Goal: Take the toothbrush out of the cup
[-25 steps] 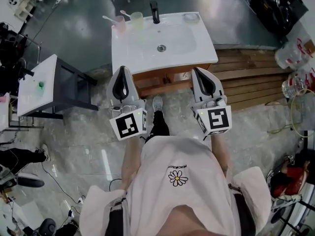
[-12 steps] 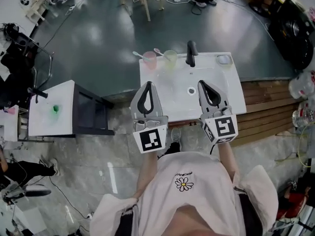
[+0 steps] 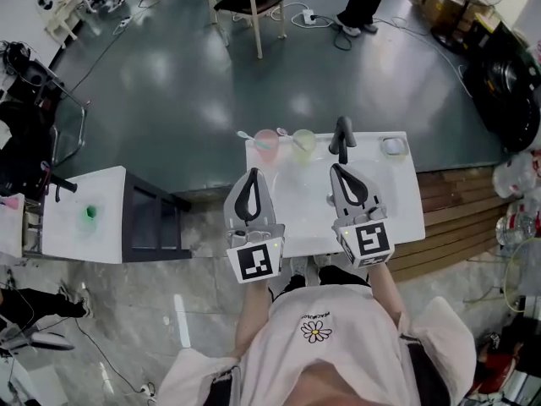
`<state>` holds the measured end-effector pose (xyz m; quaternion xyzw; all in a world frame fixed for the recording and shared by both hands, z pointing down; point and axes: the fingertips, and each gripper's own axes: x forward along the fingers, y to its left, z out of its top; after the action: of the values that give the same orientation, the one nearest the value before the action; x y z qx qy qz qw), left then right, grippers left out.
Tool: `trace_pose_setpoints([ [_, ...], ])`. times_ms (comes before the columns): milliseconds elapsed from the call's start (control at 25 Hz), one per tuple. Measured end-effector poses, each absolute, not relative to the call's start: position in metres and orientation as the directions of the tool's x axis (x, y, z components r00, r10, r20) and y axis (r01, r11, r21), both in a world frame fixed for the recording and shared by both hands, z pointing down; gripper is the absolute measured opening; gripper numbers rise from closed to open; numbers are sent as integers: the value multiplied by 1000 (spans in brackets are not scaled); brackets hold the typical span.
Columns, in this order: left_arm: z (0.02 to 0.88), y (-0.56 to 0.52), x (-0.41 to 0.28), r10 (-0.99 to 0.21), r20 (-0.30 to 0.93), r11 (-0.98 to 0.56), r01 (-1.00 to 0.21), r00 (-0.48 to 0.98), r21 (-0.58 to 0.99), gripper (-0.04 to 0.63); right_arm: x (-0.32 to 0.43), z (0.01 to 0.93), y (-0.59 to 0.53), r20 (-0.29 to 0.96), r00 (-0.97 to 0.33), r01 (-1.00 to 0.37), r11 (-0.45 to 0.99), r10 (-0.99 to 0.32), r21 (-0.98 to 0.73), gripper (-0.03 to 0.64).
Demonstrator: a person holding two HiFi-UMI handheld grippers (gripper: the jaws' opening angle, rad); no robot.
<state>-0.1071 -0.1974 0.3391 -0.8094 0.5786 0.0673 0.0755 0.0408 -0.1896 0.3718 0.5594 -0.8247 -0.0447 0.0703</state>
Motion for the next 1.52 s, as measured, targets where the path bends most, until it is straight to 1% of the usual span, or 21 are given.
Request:
trace_pose_setpoints([
  [120,340,-208,-104,-933,-185,-306,-951,310,-50,5,43,368,-203,46,-384,-908,386,-922,165,0],
  [280,335,-215,-102,-942,-201,-265,-963,268,-41,5,46,363,-211,9,-421,-894,416,-907,163,0],
  [560,336,-218,-108,-955,-187,-225,-973,229,-44,5,46,374,-212,42,-454,-881,456,-890,127,0],
  [640,339,-219,-111,-958,-180,-219,-975,224,-44,5,44,375,-214,39,-467,-879,468,-883,92,0],
  [760,342,-222,-115,-962,-170,-211,-976,216,-44,5,38,363,-225,16,-505,-863,505,-863,24,0],
  [840,341,-223,-116,-963,-168,-207,-977,212,-43,5,29,355,-239,27,-546,-837,547,-837,30,8],
  [880,340,-223,-116,-963,-170,-206,-978,210,-42,5,22,355,-247,44,-572,-818,573,-819,42,81],
  [920,340,-223,-116,-963,-172,-204,-978,208,-41,5,16,356,-256,63,-594,-800,597,-802,51,119],
  [1000,339,-223,-117,-963,-173,-201,-979,205,-40,5,5,363,-274,106,-628,-772,634,-771,42,125],
  [1080,339,-221,-117,-964,-172,-200,-979,205,-43,5,-6,379,-292,174,-655,-745,667,-735,15,178],
  [1120,339,-220,-117,-964,-172,-199,-979,204,-46,5,-10,389,-300,215,-662,-733,680,-718,14,191],
  [1360,346,-216,-128,-973,-158,-162,-986,166,-41,5,-26,458,-331,430,-619,-687,718,-658,110,193],
  [1520,350,-214,-135,-980,-151,-129,-991,133,-37,5,-32,497,-344,525,-577,-661,735,-626,151,187],
])
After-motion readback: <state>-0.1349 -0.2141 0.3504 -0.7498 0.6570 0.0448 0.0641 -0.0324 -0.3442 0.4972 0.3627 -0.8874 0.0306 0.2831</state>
